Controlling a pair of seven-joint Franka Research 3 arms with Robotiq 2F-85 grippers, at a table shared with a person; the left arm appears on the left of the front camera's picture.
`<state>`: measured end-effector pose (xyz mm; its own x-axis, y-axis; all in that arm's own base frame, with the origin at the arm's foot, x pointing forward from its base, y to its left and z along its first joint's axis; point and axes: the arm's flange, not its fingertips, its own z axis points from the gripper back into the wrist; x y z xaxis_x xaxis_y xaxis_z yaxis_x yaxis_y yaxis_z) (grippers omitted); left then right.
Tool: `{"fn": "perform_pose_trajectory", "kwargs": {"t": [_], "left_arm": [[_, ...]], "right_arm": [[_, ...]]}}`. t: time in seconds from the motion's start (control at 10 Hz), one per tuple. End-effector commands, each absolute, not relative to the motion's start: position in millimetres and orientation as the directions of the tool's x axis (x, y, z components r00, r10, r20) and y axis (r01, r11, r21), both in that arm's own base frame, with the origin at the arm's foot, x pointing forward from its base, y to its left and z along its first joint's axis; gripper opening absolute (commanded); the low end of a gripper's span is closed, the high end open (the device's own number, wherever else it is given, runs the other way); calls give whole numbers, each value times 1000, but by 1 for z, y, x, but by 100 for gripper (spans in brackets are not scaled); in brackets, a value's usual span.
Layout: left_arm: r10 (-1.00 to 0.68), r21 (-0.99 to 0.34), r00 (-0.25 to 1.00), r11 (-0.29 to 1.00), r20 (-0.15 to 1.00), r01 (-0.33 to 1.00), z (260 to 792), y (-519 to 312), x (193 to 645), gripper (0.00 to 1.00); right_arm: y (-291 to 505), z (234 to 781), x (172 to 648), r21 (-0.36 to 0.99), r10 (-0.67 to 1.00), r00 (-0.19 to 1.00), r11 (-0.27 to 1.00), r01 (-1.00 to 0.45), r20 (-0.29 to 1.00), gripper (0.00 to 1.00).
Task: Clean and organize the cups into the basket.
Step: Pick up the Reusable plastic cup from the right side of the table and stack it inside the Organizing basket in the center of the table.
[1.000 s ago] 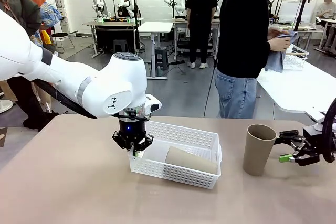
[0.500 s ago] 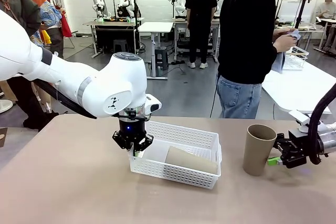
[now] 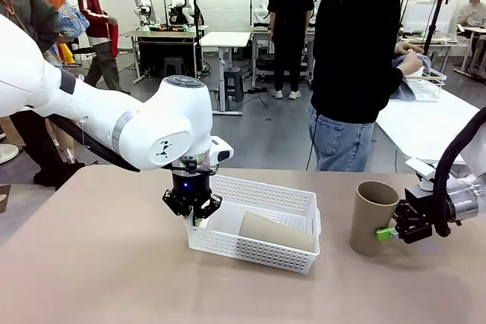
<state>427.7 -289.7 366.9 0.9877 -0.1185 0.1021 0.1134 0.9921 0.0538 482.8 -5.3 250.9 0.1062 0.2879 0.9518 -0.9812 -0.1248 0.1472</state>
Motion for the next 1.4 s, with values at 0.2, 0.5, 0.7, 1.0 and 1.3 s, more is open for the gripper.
{"fn": "perform_pose_trajectory", "kwargs": {"t": [0.2, 0.5, 0.7, 1.0, 1.3], "left_arm": [[-126, 49, 986, 991, 111, 121, 368, -289, 425, 0], [-126, 49, 986, 991, 111, 121, 368, -289, 425, 0], [-126, 49, 986, 991, 111, 121, 368, -289, 425, 0], [-126, 49, 986, 991, 111, 121, 368, -289, 425, 0], [-126, 49, 986, 991, 111, 121, 368, -289, 425, 0]], "right_arm": [[-8, 251, 487, 114, 223, 68, -201, -973, 972, 0], [-13, 254, 484, 104, 217, 60, -196, -975, 974, 25], [-7, 295, 460, 136, 224, 117, -75, -988, 968, 25], [4, 401, 401, 53, 217, 46, -24, -998, 975, 25], [9, 449, 370, 36, 201, 55, 95, -995, 978, 25]]}}
